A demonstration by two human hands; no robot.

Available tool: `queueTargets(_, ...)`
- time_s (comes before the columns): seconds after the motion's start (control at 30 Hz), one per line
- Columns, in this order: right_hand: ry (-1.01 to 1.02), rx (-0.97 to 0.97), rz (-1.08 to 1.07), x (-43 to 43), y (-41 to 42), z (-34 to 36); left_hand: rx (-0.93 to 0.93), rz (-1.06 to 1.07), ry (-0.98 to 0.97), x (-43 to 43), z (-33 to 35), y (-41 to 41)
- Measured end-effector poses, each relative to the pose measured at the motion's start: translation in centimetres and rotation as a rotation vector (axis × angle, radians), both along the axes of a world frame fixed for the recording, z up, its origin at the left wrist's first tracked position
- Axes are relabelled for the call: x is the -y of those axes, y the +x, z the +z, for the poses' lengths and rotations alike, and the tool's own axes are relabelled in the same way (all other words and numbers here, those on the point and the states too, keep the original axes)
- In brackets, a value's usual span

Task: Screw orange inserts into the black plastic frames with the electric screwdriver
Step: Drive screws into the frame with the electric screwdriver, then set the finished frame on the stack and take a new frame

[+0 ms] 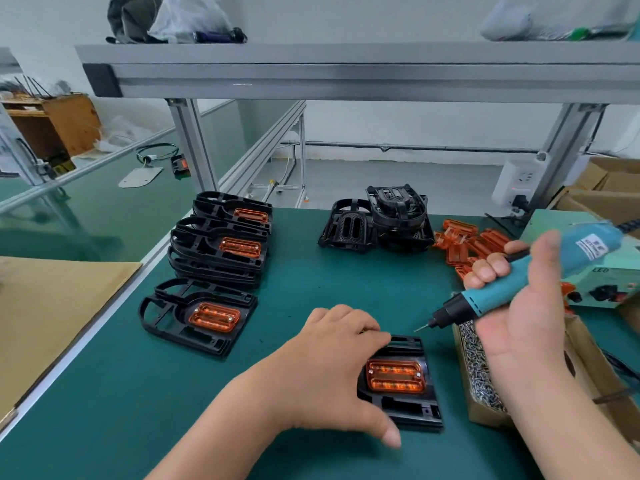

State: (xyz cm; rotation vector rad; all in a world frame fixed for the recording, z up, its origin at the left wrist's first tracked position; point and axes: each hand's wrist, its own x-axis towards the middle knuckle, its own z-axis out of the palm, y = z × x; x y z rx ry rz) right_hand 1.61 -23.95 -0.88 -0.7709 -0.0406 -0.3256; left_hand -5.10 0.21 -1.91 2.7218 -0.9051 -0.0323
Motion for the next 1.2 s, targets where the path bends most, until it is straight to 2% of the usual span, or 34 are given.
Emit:
queueTargets(0.13,0.011,-0.013,-0.013,0.0,0.0,-0.1,0.066,0.015,0.050,-0.1,-0.2,-0.3)
queueTargets(0.4,0.026,-0.045,-0.030,0.1,0.2,-0.2,0.015,0.123,0.051,-2.9,1.7,-0.4)
queueTargets(0.53,0.048,-0.059,-0.043,0.2,0.4,-0.4,0.030,0.290,-0.018,-7.1,3.6,-0.2)
queueTargets(0.7,0.038,-0.070,-0.048,0.1,0.6,-0.6,-0.039,0.566,0.031,-12.3,5.0,-0.8)
queueTargets(0.87,0.039,-0.079,-0.059,0.2,0.5,-0.6,-0.113,0.745,0.051,-15.1,4.8,-1.2)
queueTargets(1.03,0.039,-0.083,-0.062,0.1,0.4,-0.6,-0.210,0.774,0.086,-15.6,3.8,-1.0)
queueTargets(1.2,0.046,-0.091,-0.064,0.3,0.4,-0.7,-0.208,0.798,0.073,-15.6,3.7,-1.0)
